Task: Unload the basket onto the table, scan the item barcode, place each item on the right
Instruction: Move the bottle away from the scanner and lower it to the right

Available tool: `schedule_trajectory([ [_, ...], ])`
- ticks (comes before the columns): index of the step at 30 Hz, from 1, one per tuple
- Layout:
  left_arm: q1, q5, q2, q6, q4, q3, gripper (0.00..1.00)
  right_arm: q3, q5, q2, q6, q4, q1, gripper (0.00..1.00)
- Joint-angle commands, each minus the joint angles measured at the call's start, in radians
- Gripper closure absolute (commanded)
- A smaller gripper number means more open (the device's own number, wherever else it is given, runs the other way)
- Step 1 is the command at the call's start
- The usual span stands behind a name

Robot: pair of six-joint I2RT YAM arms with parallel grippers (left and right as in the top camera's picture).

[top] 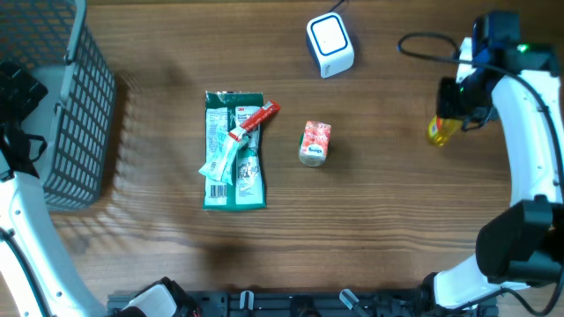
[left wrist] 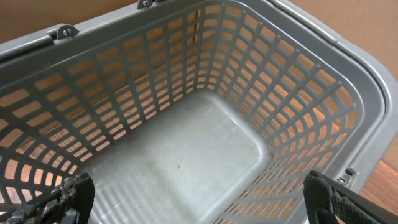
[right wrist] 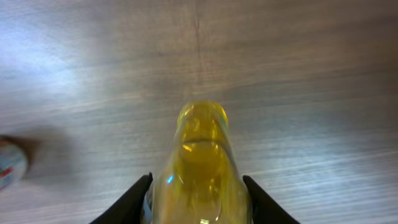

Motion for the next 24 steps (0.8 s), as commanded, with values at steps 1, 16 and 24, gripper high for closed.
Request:
schedule_trajectory([
  [1, 0.004, 0.005, -0.002, 0.019, 0.003, 0.006, 0.0, -0.11, -0.028, 0.006, 0.047, 0.106, -0.001, 0.75],
  [16, 0.004, 0.005, -0.002, 0.019, 0.003, 0.006, 0.0, -0.122, 0.026, 0.006, 0.064, 0.148, -0.001, 0.08],
  [24, 0.004, 0.005, -0.002, 0.019, 0.003, 0.006, 0.0, 0.364, -0.184, 0.002, 0.119, -0.09, 0.019, 0.14],
])
